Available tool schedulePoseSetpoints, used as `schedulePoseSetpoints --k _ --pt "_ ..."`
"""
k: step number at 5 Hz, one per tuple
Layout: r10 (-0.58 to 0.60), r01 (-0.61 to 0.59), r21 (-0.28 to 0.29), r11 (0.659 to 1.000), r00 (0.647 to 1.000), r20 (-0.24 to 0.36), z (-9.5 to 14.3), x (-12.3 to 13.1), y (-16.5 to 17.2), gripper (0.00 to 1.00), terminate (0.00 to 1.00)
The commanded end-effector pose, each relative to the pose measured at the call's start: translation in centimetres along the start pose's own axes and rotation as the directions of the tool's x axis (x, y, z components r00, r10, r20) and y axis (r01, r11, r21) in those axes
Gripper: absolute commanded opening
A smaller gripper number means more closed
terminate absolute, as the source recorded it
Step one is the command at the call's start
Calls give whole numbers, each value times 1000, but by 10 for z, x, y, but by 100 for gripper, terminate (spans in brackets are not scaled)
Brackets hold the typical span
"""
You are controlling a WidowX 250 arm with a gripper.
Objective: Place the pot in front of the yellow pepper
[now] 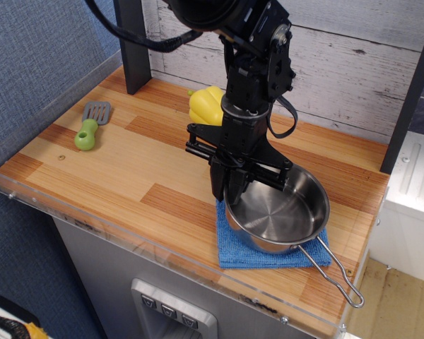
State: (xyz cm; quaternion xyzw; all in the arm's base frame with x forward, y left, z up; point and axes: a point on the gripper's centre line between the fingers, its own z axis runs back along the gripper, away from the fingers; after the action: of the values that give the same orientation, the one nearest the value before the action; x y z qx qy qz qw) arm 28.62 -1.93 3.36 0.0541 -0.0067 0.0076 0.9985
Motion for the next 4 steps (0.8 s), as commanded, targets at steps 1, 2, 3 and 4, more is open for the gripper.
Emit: schedulePoseSetpoints --k 1,2,3,4 --pt "16 -14 -23 1000 996 88 39 4 3 0 0" --pt "39 -36 -26 999 991 127 58 6 9 0 0" --pt "68 -65 -30 997 987 143 69 6 19 0 0" --pt "122 -120 -27 992 984 131 62 6 42 0 0"
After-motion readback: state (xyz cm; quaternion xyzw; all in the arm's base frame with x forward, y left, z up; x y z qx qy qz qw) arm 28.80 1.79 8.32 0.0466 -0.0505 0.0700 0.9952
